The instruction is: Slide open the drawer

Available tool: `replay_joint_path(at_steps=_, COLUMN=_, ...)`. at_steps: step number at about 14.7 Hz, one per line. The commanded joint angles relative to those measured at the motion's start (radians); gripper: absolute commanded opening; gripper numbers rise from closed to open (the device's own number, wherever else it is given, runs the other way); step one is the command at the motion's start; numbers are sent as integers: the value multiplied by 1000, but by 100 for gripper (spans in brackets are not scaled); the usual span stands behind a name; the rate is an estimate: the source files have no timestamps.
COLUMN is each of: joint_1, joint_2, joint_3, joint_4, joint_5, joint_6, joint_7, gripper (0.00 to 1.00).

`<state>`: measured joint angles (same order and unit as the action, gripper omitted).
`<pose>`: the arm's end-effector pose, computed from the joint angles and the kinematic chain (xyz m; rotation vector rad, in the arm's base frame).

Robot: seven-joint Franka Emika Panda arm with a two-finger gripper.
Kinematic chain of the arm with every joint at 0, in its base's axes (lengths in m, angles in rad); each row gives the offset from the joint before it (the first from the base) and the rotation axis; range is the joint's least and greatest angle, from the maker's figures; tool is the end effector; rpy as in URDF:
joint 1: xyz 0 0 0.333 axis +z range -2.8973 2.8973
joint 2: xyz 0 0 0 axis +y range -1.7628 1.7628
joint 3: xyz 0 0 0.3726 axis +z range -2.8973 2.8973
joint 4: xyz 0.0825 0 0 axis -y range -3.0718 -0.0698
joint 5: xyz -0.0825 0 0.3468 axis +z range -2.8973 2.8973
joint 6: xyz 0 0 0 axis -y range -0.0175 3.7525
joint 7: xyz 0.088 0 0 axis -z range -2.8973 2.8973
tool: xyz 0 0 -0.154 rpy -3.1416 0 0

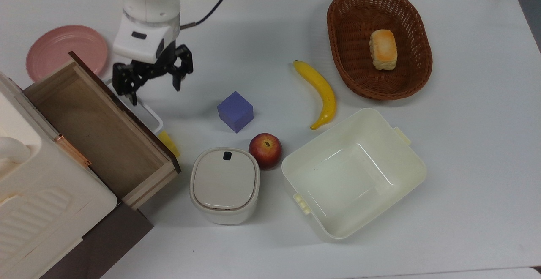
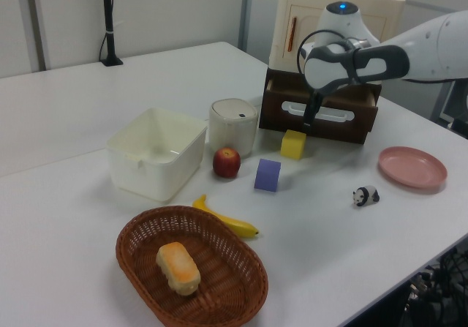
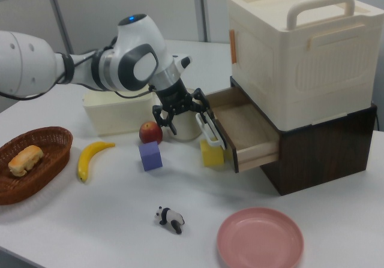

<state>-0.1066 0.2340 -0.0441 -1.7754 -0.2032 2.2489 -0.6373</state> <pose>0.6294 -0.1065 0.4765 2.7461 0.8461 0.2171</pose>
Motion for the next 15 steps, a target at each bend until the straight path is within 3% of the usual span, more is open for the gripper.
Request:
replay_joint_path(at_steps=1, joint_1=33, joint_2=-77, joint_3=3, joint_4=-21, joint_5=10, joint_6=-156, joint_7=66, gripper=100)
replay_joint_path(at_steps=5, joint_1=67, joint_2=-131, joint_3=32, joint_4=-19, joint_5=56, joint_6=-316, joint_7=244, gripper=100)
replay_joint_path(at_steps=11, joint_1=142, joint_2=-150, joint_3=27, joint_4=50, joint_5=125, joint_6=-363, joint_7=678, gripper=100)
replay_joint_path(at_steps=15, joint_1=168, joint_2=-165, joint_3=13, joint_4=134, joint_5=146, joint_6=-540, joint_7=757, gripper=100)
